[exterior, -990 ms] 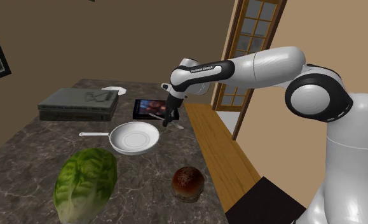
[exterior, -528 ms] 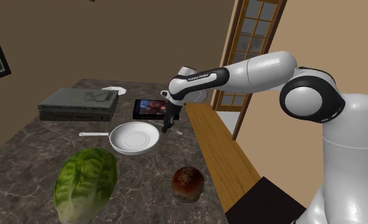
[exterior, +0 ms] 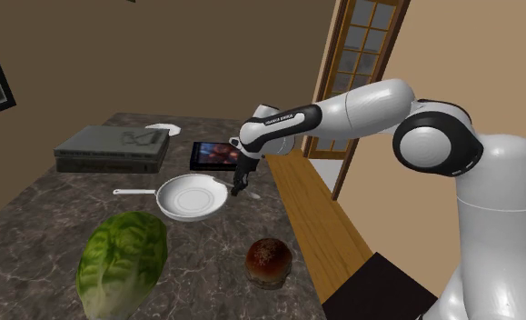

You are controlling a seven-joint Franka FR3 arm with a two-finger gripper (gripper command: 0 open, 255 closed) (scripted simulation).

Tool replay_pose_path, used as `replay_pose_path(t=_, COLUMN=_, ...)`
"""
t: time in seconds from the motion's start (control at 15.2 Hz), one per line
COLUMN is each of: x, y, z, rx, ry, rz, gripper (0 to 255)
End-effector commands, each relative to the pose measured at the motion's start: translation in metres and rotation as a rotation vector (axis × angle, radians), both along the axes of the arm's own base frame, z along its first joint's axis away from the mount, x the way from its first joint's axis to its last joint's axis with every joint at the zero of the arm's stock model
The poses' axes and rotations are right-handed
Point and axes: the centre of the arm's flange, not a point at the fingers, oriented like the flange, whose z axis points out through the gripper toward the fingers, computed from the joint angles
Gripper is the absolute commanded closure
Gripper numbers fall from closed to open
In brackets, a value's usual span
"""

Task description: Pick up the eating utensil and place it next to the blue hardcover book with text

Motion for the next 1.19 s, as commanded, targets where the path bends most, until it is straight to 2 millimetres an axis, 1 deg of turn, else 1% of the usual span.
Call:
replay_pose_path(t=0.0, x=0.0, y=0.0, z=0.0, rx=0.0, ry=0.0, rz=0.0, gripper=255)
replay_pose_path(t=0.26, x=0.0, y=0.0, z=0.0, rx=0.0, ry=0.0, rz=0.0, gripper=255)
replay_pose_path(t=0.33, x=0.0, y=0.0, z=0.0, rx=0.0, ry=0.0, rz=0.0, gripper=0)
replay_pose_path(t=0.66, x=0.0, y=0.0, z=0.0, rx=0.0, ry=0.0, rz=0.0, gripper=0)
replay_pose_path(t=0.86, x=-0.003, y=-0.011, z=0.037, rx=0.0, ry=0.0, rz=0.0, gripper=0)
replay_pose_path(t=0.92, x=-0.004, y=-0.014, z=0.047, rx=0.0, ry=0.0, rz=0.0, gripper=0)
replay_pose_path(t=1.12, x=-0.004, y=-0.014, z=0.047, rx=0.0, ry=0.0, rz=0.0, gripper=0)
